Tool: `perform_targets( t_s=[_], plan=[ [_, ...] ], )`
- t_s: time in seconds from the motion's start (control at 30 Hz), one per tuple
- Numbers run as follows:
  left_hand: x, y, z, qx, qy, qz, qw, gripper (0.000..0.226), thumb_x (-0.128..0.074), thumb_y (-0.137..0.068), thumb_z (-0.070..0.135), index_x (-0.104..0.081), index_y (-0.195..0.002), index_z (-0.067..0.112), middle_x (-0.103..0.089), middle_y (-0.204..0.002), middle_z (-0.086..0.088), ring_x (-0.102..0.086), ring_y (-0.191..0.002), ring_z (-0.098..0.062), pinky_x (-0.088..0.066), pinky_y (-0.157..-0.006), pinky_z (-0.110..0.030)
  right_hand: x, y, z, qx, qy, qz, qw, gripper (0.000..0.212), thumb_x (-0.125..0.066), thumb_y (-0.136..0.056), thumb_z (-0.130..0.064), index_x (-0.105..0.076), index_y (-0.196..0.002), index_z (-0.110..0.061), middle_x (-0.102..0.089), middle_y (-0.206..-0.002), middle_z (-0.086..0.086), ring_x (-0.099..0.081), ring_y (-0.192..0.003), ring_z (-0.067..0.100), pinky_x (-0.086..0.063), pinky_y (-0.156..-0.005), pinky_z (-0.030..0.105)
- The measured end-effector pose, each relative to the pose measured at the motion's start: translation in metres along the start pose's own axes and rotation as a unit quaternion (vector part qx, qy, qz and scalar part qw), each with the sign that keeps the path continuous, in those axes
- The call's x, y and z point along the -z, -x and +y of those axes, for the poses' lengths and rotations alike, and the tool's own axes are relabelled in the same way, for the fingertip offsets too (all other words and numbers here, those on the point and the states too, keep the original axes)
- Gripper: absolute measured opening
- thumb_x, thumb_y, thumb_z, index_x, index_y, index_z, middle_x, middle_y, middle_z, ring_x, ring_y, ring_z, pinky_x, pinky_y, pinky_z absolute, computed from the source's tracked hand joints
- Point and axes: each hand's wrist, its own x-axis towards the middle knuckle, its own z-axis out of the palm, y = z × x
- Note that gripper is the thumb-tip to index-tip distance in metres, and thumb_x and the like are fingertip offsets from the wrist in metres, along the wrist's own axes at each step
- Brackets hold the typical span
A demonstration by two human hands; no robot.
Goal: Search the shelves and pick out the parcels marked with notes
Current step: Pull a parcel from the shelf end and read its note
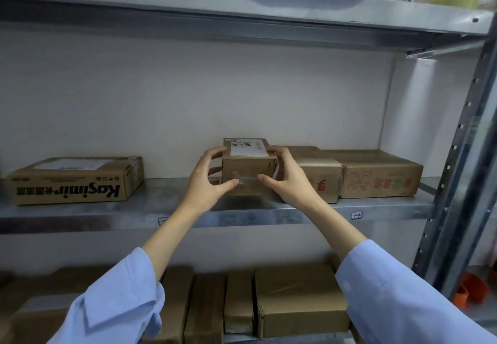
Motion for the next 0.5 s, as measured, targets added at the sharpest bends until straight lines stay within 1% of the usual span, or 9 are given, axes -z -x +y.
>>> perform_targets(
  t_s=[0.03,0.07,0.13,0.2,0.27,0.33,0.43,0.47,0.5],
  plan=[
    [0.0,0.0,-0.004,0.002,-0.004,-0.001,1.0,0.069,-0.084,-0.073,0.017,-0.047,-0.13,0.031,-0.052,-0.135,0.013,-0.049,-0.125,-0.008,-0.047,-0.104,-0.037,-0.001,0.0,0.002,-0.002,0.013,-0.003,1.0,0.061,-0.074,-0.086,-0.02,-0.04,-0.137,-0.022,-0.053,-0.135,-0.002,-0.051,-0.12,0.009,-0.044,-0.097,0.02],
    [-0.001,0.001,-0.007,0.004,-0.007,-0.002,1.0,0.069,-0.085,-0.073,0.017,-0.048,-0.129,0.031,-0.052,-0.133,0.012,-0.049,-0.125,-0.009,-0.046,-0.105,-0.038,-0.003,0.0,0.004,-0.007,0.017,-0.006,1.0,0.059,-0.074,-0.086,-0.021,-0.041,-0.135,-0.021,-0.054,-0.135,-0.001,-0.051,-0.122,0.012,-0.044,-0.098,0.023],
    [-0.002,0.002,-0.013,0.007,-0.007,-0.006,1.0,0.068,-0.085,-0.072,0.015,-0.049,-0.127,0.028,-0.053,-0.131,0.012,-0.048,-0.125,-0.007,-0.046,-0.105,-0.039,-0.006,0.0,0.008,-0.017,0.016,-0.014,1.0,0.059,-0.074,-0.085,-0.02,-0.042,-0.135,-0.02,-0.055,-0.134,0.0,-0.051,-0.123,0.014,-0.042,-0.096,0.022],
    [-0.003,0.003,-0.018,0.011,0.004,-0.01,1.0,0.066,-0.085,-0.071,0.011,-0.049,-0.125,0.026,-0.054,-0.129,0.011,-0.048,-0.124,-0.004,-0.047,-0.103,-0.038,-0.009,0.0,0.01,-0.022,0.018,-0.018,0.999,0.059,-0.074,-0.085,-0.019,-0.043,-0.134,-0.02,-0.055,-0.133,-0.001,-0.052,-0.12,0.013,-0.041,-0.092,0.018],
    [-0.005,0.004,-0.022,0.021,0.015,-0.014,1.0,0.065,-0.084,-0.071,0.006,-0.049,-0.122,0.027,-0.054,-0.128,0.012,-0.049,-0.12,0.001,-0.049,-0.102,-0.033,-0.011,0.0,0.013,-0.027,0.021,-0.022,0.999,0.056,-0.074,-0.085,-0.016,-0.044,-0.132,-0.021,-0.056,-0.127,-0.004,-0.055,-0.112,0.013,-0.042,-0.081,0.01],
    [-0.006,0.006,-0.026,0.029,0.014,-0.016,0.999,0.065,-0.083,-0.072,0.005,-0.049,-0.122,0.027,-0.054,-0.128,0.011,-0.05,-0.12,0.0,-0.049,-0.1,-0.028,-0.014,0.0,0.014,-0.033,0.022,-0.027,0.999,0.054,-0.072,-0.086,-0.013,-0.044,-0.131,-0.02,-0.055,-0.121,-0.008,-0.055,-0.103,0.011,-0.042,-0.074,0.004],
    [-0.007,0.006,-0.03,0.028,0.007,-0.019,0.999,0.065,-0.083,-0.073,0.007,-0.049,-0.126,0.024,-0.053,-0.131,0.006,-0.049,-0.122,-0.005,-0.046,-0.095,-0.013,-0.016,0.0,0.015,-0.037,0.026,-0.035,0.998,0.054,-0.071,-0.087,-0.014,-0.043,-0.133,-0.018,-0.053,-0.121,-0.01,-0.053,-0.099,0.005,-0.042,-0.072,0.001],
    [-0.007,0.006,-0.031,0.028,0.004,-0.021,0.999,0.065,-0.083,-0.073,0.008,-0.049,-0.127,0.024,-0.053,-0.132,0.005,-0.049,-0.123,-0.006,-0.045,-0.093,-0.01,-0.016,-0.001,0.015,-0.036,0.027,-0.036,0.998,0.054,-0.071,-0.088,-0.015,-0.042,-0.134,-0.018,-0.054,-0.124,-0.008,-0.052,-0.101,0.005,-0.042,-0.073,0.002],
    [-0.007,0.005,-0.031,0.029,0.0,-0.024,0.999,0.065,-0.083,-0.073,0.008,-0.048,-0.127,0.024,-0.053,-0.132,0.005,-0.049,-0.122,-0.006,-0.044,-0.093,-0.011,-0.015,-0.001,0.014,-0.035,0.029,-0.036,0.998,0.055,-0.071,-0.088,-0.015,-0.042,-0.134,-0.018,-0.055,-0.127,-0.005,-0.052,-0.105,0.006,-0.041,-0.076,0.004]
  ],
)
